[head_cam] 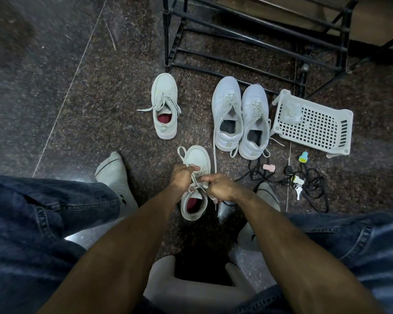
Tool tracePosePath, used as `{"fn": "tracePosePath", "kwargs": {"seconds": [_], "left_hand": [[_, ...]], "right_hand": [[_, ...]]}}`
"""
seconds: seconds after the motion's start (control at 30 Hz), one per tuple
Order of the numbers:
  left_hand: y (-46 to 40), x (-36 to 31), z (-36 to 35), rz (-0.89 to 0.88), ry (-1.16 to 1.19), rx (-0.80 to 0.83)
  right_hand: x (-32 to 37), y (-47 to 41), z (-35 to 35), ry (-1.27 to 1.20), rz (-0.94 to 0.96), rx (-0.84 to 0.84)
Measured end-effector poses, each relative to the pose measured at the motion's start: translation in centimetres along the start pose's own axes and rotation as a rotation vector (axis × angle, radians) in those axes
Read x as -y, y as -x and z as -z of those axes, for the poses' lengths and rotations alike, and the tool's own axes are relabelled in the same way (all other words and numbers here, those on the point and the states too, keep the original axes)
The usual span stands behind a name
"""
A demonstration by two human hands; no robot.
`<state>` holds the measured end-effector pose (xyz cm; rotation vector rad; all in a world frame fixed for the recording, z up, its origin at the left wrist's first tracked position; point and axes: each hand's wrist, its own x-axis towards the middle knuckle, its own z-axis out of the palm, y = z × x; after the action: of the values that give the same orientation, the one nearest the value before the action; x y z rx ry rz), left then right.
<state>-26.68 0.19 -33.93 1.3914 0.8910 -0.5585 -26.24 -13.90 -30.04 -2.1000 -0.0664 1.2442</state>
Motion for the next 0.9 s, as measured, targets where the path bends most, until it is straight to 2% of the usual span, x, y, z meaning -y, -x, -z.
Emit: {"fn": "tracePosePath", "kwargs": {"seconds": [0.3,0.43,0.5,0.63,0.73,0.8,0.9], "left_hand": [[0.5,-0.4,0.1,-0.039,-0.032,0.019],[0.6,-0.1,1.1,-0.051,-0.15,0.021],[0.3,0.0,1.5,-0.137,-0.315,0.058],[1.4,-0.3,2.3,-0.239,-0.801,0.202],[1.3,0.0,2.9,-0.307,-0.982,0.216],[1.5,-0.2,3.3,-0.451,-1.128,0.211],[1.8,-0.7,3.7,-0.798,-1.418,0.22]], "right_hand": [[-0.5,-1.2,-2.3,-0.214,0.012,-0.185],[-0.5,-2.2,-2.6,-0.243,-0.038,-0.193],[-0.3,-1.8,-2.4,-0.357,-0.087,-0.199],[-0.2,-1.4,-2.3,-0.533,-0.151,-0.224],[0.1,-1.1,-2.2,-0.588,-0.183,-0.224],[0.2,-1.2,-2.1,-0.568,-0.204,-0.229],[0.4,-1.9,-2.2,-0.504,-0.221,-0.281]]}}
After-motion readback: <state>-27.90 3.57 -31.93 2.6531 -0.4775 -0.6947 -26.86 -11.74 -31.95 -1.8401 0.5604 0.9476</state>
